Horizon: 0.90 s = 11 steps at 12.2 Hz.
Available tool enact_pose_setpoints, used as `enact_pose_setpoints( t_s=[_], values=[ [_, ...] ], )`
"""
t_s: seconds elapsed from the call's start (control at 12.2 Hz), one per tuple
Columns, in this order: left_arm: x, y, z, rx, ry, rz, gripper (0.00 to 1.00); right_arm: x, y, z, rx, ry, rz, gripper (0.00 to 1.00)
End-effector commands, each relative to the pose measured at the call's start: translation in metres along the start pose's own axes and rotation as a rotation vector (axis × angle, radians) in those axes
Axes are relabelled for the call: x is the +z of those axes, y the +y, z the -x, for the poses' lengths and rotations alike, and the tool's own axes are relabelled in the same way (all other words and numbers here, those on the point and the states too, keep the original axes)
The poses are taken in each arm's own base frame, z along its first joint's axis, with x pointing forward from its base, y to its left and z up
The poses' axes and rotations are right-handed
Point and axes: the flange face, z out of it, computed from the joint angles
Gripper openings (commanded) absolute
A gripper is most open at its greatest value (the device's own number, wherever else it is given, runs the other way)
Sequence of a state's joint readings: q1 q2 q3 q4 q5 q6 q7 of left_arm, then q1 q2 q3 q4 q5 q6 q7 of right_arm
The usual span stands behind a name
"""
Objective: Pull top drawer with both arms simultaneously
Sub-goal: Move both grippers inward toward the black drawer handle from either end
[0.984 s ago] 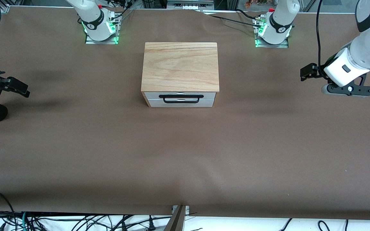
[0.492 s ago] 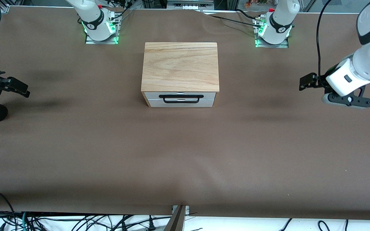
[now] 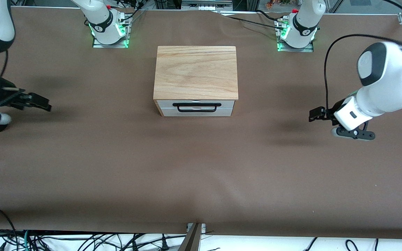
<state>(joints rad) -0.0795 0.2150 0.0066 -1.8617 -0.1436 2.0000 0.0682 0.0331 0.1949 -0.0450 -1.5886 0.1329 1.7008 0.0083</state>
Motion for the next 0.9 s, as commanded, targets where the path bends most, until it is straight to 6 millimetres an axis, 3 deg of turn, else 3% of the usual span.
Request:
enact_pose_setpoints(
  t_s=[0.0, 0.16, 0.33, 0.57, 0.82],
  values=[
    [0.041, 0.011, 0.016, 0.0, 0.0, 0.063, 1.0, 0.031, -0.014, -0.012, -0.024, -0.057, -0.228, 1.0],
    [0.068, 0.028, 0.025, -0.032, -0.018, 0.144, 1.0, 0.054, -0.026, -0.019, -0.036, -0.086, -0.373, 1.0],
    [0.086, 0.047, 0.029, -0.026, -0.032, 0.274, 1.0, 0.097, -0.037, -0.029, -0.135, -0.108, -0.569, 1.0],
    [0.126, 0.06, 0.03, -0.086, -0.032, 0.55, 1.0, 0.153, -0.042, -0.028, -0.187, -0.107, -0.797, 1.0],
    [0.16, 0.098, 0.029, -0.131, -0.013, 0.794, 1.0, 0.208, -0.046, -0.023, -0.239, -0.06, -0.995, 1.0]
  ],
)
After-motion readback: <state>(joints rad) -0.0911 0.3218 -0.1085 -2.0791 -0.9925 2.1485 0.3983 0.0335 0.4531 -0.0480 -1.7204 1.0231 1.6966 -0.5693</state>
